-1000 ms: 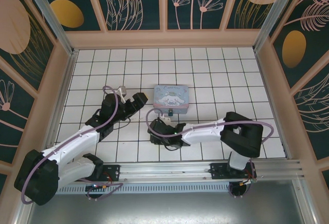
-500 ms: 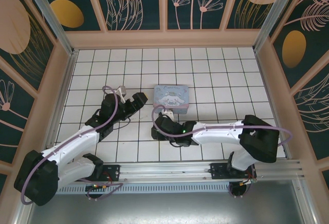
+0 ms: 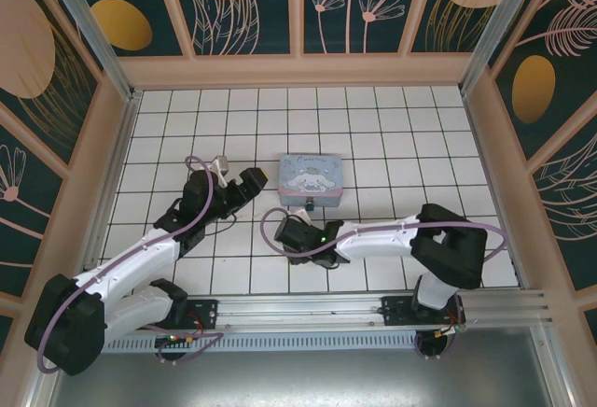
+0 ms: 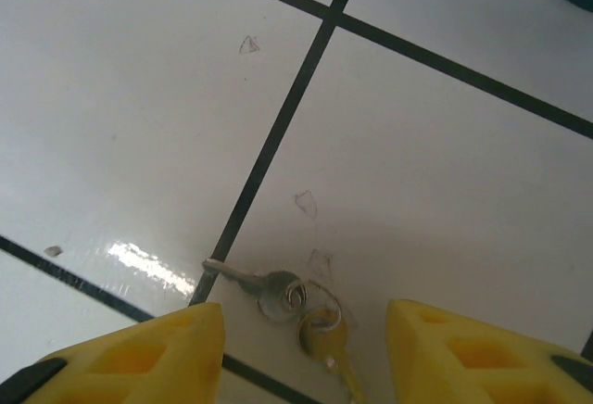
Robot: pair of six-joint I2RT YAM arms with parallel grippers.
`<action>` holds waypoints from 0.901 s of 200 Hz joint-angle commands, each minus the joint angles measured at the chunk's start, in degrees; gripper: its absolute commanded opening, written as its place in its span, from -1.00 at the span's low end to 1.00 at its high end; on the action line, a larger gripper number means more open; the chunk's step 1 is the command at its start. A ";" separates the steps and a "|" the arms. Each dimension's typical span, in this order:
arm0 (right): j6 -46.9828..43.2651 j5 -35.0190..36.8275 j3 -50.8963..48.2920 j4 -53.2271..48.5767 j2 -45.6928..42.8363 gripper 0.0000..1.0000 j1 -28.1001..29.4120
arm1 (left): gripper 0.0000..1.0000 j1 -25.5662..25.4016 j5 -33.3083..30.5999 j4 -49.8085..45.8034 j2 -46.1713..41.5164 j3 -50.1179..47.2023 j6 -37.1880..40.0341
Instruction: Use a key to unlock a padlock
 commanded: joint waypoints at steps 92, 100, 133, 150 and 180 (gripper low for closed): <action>-3.95 1.41 1.63 -5.30 5.14 -0.22 -0.24 | 0.84 0.52 -0.12 -0.36 -0.33 2.22 -0.07; -3.69 1.22 0.94 -5.12 4.46 -0.27 -0.22 | 0.84 0.51 -0.13 -0.35 -0.33 2.33 -0.06; -3.11 0.67 -0.36 -4.60 3.34 -0.41 -0.27 | 0.84 0.51 -0.05 -0.08 0.11 2.32 -0.17; -3.11 0.25 -0.59 -4.34 3.88 -0.54 -0.34 | 0.84 0.51 0.09 0.00 0.20 2.40 -0.26; -2.86 -0.97 -1.71 -3.14 4.63 -0.82 -0.42 | 0.84 0.53 0.12 -0.11 0.02 2.40 -0.30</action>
